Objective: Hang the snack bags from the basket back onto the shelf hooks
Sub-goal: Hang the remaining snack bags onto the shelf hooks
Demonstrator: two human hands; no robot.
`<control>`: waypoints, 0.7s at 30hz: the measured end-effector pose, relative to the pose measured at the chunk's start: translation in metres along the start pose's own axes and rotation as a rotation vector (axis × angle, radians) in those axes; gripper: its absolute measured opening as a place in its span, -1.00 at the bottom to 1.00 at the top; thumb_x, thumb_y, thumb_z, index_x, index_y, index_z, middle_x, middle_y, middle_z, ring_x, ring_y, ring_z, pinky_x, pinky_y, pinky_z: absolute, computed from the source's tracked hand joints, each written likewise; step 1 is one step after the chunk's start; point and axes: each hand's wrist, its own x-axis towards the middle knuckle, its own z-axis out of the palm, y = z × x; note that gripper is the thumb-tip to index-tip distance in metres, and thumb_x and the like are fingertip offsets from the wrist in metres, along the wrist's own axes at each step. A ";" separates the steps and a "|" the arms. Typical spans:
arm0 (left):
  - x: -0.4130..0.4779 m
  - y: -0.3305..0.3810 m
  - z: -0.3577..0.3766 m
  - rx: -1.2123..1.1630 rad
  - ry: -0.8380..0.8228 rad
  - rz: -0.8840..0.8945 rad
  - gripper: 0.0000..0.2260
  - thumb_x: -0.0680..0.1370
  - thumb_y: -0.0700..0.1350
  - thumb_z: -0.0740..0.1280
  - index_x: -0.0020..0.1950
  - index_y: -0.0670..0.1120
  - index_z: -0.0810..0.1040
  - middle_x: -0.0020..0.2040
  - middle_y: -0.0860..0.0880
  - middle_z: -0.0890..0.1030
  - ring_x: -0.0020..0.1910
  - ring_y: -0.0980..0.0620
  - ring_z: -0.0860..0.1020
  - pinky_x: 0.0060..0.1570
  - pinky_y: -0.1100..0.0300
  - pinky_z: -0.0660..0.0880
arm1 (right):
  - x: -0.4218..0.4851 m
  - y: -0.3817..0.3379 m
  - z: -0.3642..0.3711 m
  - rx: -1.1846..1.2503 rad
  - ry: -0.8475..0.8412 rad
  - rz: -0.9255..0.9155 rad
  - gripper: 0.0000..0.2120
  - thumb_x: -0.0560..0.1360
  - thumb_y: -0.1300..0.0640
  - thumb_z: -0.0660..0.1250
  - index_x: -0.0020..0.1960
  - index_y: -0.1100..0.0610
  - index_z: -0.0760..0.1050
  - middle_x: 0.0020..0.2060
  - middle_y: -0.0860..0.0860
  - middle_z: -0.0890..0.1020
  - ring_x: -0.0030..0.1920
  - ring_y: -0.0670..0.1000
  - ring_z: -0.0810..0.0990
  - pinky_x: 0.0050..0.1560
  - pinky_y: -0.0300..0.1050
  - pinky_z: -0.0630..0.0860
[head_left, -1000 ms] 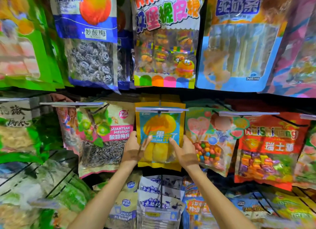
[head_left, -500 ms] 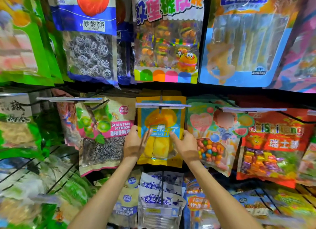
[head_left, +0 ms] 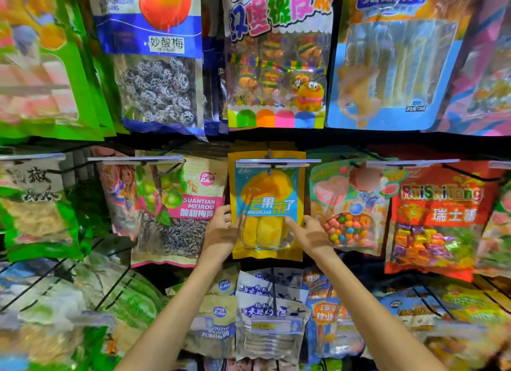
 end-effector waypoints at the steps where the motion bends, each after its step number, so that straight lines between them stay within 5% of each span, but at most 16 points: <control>1: -0.001 -0.001 -0.002 -0.019 -0.023 0.003 -0.65 0.56 -0.03 0.41 0.29 -0.05 0.43 0.17 -0.10 0.60 0.05 -0.01 0.62 -0.17 0.25 0.55 | -0.004 0.001 0.000 -0.015 -0.008 0.016 -0.62 0.60 -0.15 0.22 -0.05 0.19 0.41 -0.22 0.05 0.38 -0.08 0.08 0.45 -0.27 -0.13 0.32; 4: -0.008 0.002 -0.007 -0.042 -0.060 0.001 -0.59 0.51 -0.08 0.42 0.31 -0.10 0.41 0.22 -0.18 0.57 0.06 -0.06 0.61 0.00 0.08 0.56 | -0.013 0.006 -0.004 -0.125 -0.064 0.030 -0.58 0.60 -0.12 0.25 0.04 0.28 0.46 -0.14 0.14 0.36 -0.22 0.03 0.48 -0.35 -0.08 0.37; 6: -0.018 0.006 -0.009 0.098 -0.074 0.026 -0.53 0.54 -0.04 0.39 0.40 -0.10 0.37 0.27 -0.04 0.54 0.09 -0.03 0.59 0.14 -0.06 0.54 | -0.016 0.010 -0.007 -0.269 -0.115 0.029 -0.61 0.58 -0.14 0.26 -0.13 0.21 0.41 -0.23 0.05 0.37 -0.32 -0.03 0.43 -0.41 -0.15 0.28; 10: -0.034 0.005 -0.013 0.381 -0.086 0.048 -0.67 0.61 -0.08 0.32 0.36 -0.05 0.42 0.15 0.06 0.51 0.06 0.02 0.56 0.11 0.10 0.50 | -0.022 0.014 -0.014 -0.428 -0.186 0.035 -0.61 0.59 -0.05 0.27 -0.31 0.16 0.31 -0.37 0.05 0.38 -0.36 0.05 0.41 -0.40 -0.13 0.29; 12: -0.041 0.007 -0.015 0.544 -0.108 0.072 -0.76 0.59 -0.08 0.31 0.25 -0.04 0.50 0.13 -0.01 0.58 0.11 -0.06 0.57 0.05 0.15 0.46 | -0.032 0.011 -0.020 -0.547 -0.189 -0.016 -0.66 0.60 -0.04 0.24 -0.28 0.10 0.32 -0.30 0.05 0.44 -0.28 0.08 0.48 -0.31 -0.11 0.39; 16: -0.053 0.013 -0.017 0.881 -0.151 0.127 -0.71 0.58 -0.01 0.27 0.27 -0.06 0.45 0.12 -0.11 0.56 0.11 -0.17 0.56 0.02 0.03 0.53 | -0.048 0.010 -0.035 -0.781 -0.140 -0.149 -0.72 0.62 -0.05 0.19 0.16 0.13 0.46 0.04 0.10 0.60 0.05 0.15 0.60 -0.17 -0.10 0.44; 19: -0.066 0.024 -0.012 1.087 -0.146 0.170 -0.74 0.59 0.00 0.24 0.18 -0.12 0.45 -0.03 -0.10 0.56 0.03 -0.17 0.58 -0.03 -0.03 0.57 | -0.058 0.014 -0.047 -0.908 -0.139 -0.217 -0.74 0.60 -0.05 0.21 0.09 0.13 0.46 -0.12 0.09 0.59 -0.02 0.17 0.63 -0.19 -0.09 0.47; 21: -0.078 0.032 -0.006 1.216 -0.145 0.177 -0.71 0.59 0.02 0.24 0.20 -0.14 0.47 0.03 -0.12 0.56 0.11 -0.17 0.55 0.04 -0.06 0.55 | -0.065 0.019 -0.057 -0.954 -0.118 -0.267 -0.75 0.59 -0.04 0.24 -0.05 0.16 0.47 -0.26 0.07 0.53 -0.06 0.18 0.64 -0.19 -0.07 0.50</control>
